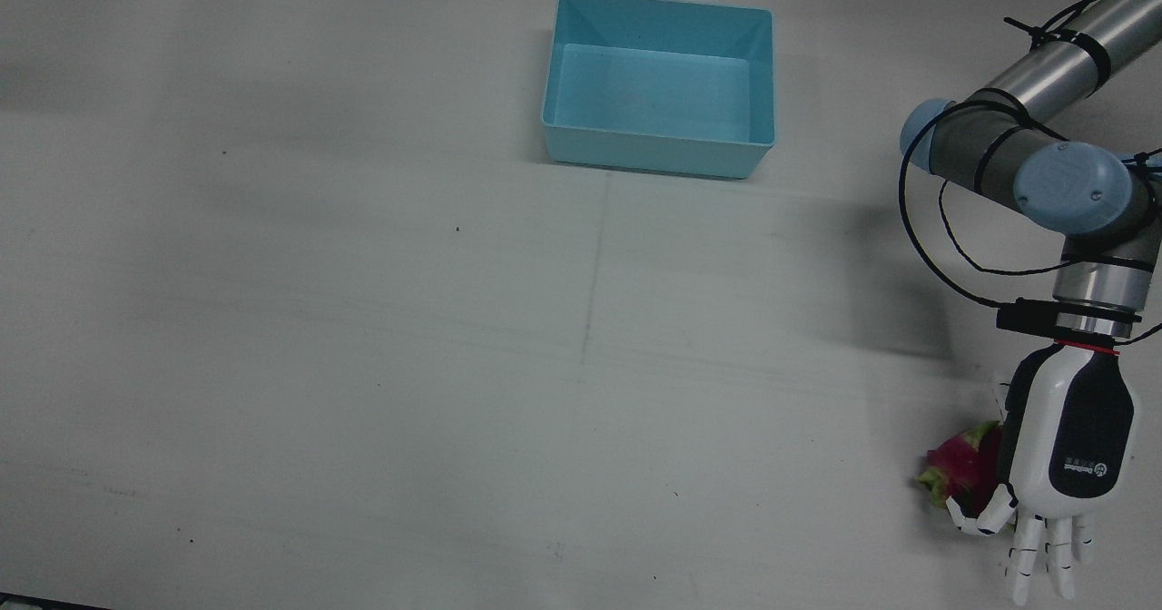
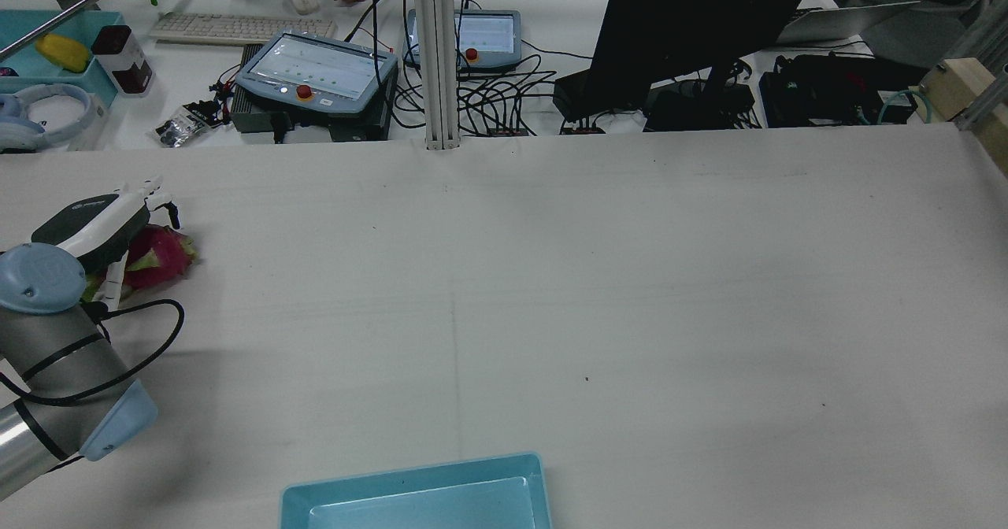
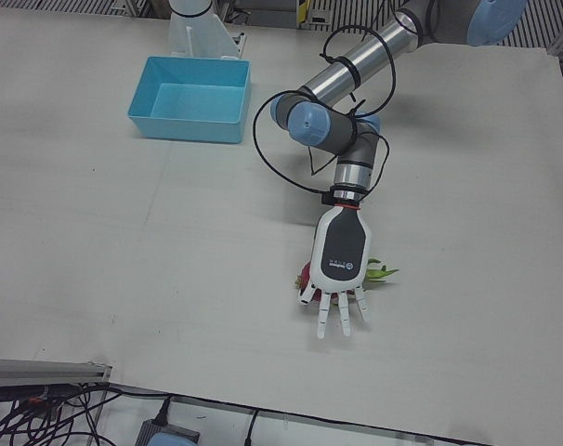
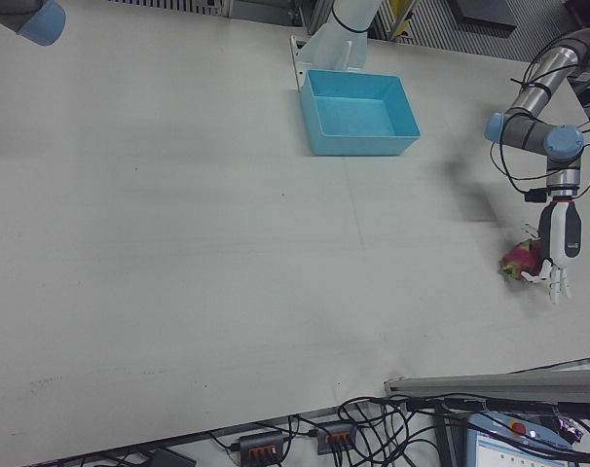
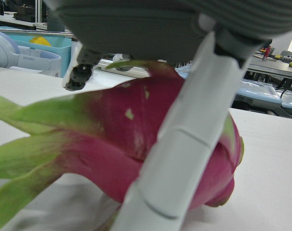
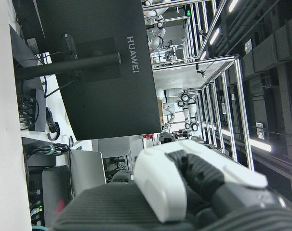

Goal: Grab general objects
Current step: 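Close the left hand's fingers around the dragon fruit and lift it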

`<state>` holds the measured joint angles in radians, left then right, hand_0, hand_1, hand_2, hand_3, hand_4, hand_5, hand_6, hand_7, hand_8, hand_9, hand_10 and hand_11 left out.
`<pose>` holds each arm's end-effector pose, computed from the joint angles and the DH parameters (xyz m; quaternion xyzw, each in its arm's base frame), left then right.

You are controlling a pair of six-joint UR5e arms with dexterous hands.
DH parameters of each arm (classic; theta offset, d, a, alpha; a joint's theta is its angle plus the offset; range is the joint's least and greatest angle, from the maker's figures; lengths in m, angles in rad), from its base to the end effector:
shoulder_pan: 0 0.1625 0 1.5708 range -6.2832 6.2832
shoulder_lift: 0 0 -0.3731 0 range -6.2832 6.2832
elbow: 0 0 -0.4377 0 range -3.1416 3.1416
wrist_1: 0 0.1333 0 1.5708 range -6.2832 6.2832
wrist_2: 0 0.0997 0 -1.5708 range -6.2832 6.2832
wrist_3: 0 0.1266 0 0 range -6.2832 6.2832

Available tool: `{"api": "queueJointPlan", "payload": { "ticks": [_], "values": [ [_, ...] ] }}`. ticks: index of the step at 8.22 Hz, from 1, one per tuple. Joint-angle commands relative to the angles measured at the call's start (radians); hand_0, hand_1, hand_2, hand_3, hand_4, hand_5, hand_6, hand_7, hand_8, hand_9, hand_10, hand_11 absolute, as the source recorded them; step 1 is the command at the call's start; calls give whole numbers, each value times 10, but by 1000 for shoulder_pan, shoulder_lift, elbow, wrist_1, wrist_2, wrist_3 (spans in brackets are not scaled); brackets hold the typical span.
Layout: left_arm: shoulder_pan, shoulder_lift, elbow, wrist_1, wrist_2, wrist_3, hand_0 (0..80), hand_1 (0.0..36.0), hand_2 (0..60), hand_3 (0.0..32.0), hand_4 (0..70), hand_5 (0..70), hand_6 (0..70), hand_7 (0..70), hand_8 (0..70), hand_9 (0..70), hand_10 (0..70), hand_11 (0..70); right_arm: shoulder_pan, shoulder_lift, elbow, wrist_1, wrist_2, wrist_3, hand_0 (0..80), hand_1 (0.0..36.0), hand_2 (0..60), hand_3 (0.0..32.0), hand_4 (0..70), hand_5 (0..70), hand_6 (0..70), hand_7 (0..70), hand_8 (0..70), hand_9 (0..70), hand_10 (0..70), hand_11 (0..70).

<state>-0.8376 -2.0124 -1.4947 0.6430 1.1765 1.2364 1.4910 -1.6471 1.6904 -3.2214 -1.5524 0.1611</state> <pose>0.3021 -0.6072 0.4713 0.2985 0.5333 -0.5312 0.5868 0.0928 -0.5408 0.6198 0.0768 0.6898 -0.7190 0.0356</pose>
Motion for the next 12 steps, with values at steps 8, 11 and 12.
{"api": "queueJointPlan", "payload": {
  "ticks": [8, 11, 12],
  "values": [
    [32, 9, 27, -16, -18, 0, 800, 342, 48, 56, 149, 700, 102, 364, 72, 117, 16, 60, 0, 0, 0, 0, -2, 0, 0, 0, 0, 0, 0, 0, 0, 0, 0, 0, 0, 0],
    [32, 11, 25, -20, -26, 0, 800, 313, 152, 0, 374, 700, 408, 700, 246, 424, 206, 328, 0, 0, 0, -2, -2, 0, 0, 0, 0, 0, 0, 0, 0, 0, 0, 0, 0, 0],
    [32, 9, 24, -19, -26, 0, 800, 316, 176, 0, 413, 700, 472, 700, 298, 482, 272, 420, 0, 0, 0, -2, -2, 0, 0, 0, 0, 0, 0, 0, 0, 0, 0, 0, 0, 0]
  ]
}}
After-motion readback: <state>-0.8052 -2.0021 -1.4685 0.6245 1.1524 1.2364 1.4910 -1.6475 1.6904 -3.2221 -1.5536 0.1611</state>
